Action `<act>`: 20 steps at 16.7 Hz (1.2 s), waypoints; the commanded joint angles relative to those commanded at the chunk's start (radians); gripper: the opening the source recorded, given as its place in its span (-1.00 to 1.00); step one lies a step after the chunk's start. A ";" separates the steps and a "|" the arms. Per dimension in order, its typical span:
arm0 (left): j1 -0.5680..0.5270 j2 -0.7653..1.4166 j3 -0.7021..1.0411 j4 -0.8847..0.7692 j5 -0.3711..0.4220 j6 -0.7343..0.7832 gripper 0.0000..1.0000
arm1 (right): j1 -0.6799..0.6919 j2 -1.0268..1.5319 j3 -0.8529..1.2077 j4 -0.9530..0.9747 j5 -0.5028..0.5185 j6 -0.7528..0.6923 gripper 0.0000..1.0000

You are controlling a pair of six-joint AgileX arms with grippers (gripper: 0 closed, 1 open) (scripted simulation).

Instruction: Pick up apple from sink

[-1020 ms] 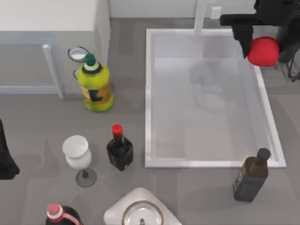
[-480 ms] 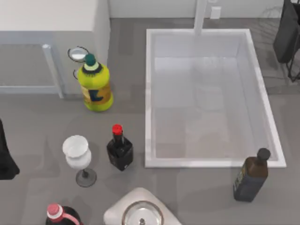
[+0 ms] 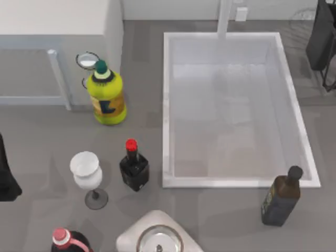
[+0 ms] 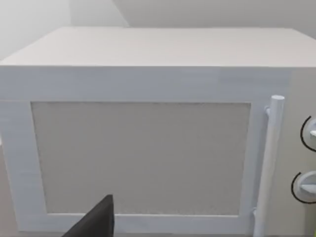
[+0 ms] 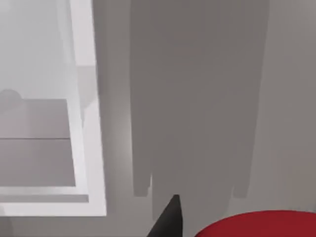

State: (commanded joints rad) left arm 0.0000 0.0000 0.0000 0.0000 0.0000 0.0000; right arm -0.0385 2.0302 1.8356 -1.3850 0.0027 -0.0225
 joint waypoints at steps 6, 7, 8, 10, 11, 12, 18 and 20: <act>0.000 0.000 0.000 0.000 0.000 0.000 1.00 | 0.000 0.023 -0.264 0.302 -0.001 0.001 -1.00; 0.000 0.000 0.000 0.000 0.000 0.000 1.00 | 0.000 0.026 -0.290 0.329 -0.001 0.001 -1.00; 0.000 0.000 0.000 0.000 0.000 0.000 1.00 | 0.000 0.029 -0.306 0.345 -0.001 0.001 -1.00; 0.000 0.000 0.000 0.000 0.000 0.000 1.00 | 0.000 0.030 -0.312 0.351 -0.001 0.001 -1.00; 0.000 0.000 0.000 0.000 0.000 0.000 1.00 | 0.000 0.030 -0.312 0.351 -0.001 0.001 -1.00; 0.000 0.000 0.000 0.000 0.000 0.000 1.00 | 0.000 0.030 -0.312 0.351 -0.001 0.001 -1.00; 0.000 0.000 0.000 0.000 0.000 0.000 1.00 | 0.000 0.030 -0.312 0.351 -0.001 0.001 -0.10; 0.000 0.000 0.000 0.000 0.000 0.000 1.00 | 0.000 0.030 -0.312 0.351 -0.001 0.001 0.21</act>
State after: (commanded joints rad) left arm 0.0000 0.0000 0.0000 0.0000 0.0000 0.0000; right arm -0.0389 2.0605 1.5236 -1.0339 0.0019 -0.0214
